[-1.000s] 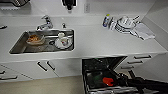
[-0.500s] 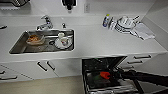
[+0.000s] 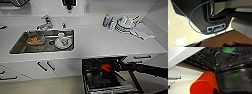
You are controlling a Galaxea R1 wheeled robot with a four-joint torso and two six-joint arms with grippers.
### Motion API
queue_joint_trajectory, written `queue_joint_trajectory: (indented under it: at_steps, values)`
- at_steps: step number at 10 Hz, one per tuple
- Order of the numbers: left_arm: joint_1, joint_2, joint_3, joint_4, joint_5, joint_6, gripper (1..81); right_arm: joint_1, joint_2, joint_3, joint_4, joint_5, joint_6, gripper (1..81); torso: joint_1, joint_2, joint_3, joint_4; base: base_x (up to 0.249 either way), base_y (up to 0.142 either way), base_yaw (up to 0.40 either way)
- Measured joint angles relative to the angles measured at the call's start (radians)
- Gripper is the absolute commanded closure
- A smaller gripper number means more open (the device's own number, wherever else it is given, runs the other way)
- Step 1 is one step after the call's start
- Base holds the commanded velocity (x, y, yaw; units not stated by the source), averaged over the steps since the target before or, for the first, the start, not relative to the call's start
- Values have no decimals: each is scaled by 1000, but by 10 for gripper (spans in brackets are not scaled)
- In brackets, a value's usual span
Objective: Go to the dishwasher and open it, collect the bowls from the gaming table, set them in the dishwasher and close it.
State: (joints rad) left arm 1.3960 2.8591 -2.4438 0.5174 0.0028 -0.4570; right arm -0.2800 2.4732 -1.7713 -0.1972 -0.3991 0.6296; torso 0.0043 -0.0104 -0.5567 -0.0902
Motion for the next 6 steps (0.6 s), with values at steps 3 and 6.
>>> queue_joint_trajectory:
  at_steps: [3, 6]
  values:
    - [0, 0, 0, 0, 0, 0, 10, 4, -2, -49, 4, -17, 0, 811, 0, 0, 0, 0, 0, 0, 0]
    - [0, 0, 0, 0, 0, 0, 10, 45, -2, -66, 30, -24, -2, 10, 0, 0, 0, 0, 0, 0, 0]
